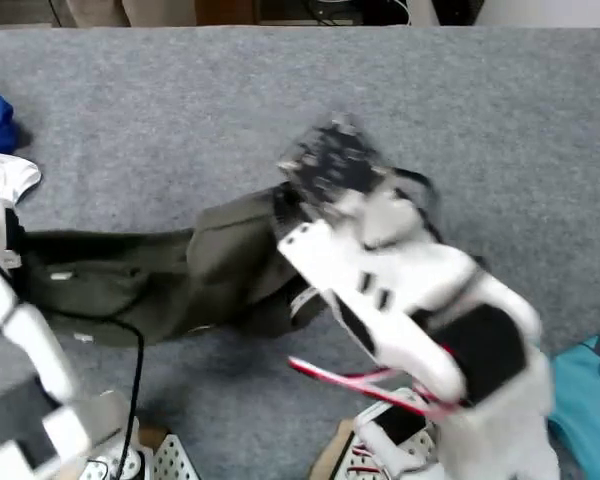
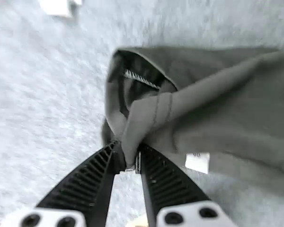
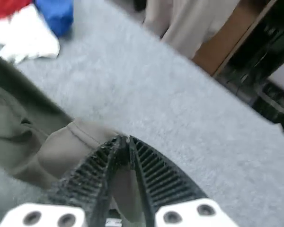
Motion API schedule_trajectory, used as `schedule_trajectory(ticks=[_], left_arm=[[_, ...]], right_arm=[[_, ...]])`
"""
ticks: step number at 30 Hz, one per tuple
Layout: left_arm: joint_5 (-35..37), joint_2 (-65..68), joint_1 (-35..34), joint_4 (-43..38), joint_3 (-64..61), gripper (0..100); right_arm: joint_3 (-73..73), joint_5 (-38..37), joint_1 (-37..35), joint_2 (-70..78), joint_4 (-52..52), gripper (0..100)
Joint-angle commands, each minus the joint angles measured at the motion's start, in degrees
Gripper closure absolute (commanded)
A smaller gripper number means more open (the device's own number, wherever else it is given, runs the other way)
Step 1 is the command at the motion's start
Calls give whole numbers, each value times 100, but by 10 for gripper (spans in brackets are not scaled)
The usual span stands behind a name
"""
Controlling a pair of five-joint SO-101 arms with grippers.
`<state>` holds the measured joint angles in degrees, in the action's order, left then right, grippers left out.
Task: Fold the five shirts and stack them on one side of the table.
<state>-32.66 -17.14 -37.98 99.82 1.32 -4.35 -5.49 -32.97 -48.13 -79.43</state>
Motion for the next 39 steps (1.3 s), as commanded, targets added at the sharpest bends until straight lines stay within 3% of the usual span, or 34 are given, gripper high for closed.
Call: schedule_trajectory(ticks=[1, 8, 19, 27, 39], left_arm=[[88, -1244, 79, 79, 211, 982], [88, -2818, 88, 79, 211, 982], [123, -2923, 18, 79, 598, 982], [853, -2914, -105, 53, 2075, 982], [2286, -2949, -114, -273, 2927, 982]], right_arm=[[840, 53, 497, -259, -255, 994], [2035, 9, 1464, -286, -519, 994], [2352, 0, 1710, -277, -290, 994], [2589, 26, 2448, -303, 703, 994], [3802, -35, 2457, -277, 1477, 994]])
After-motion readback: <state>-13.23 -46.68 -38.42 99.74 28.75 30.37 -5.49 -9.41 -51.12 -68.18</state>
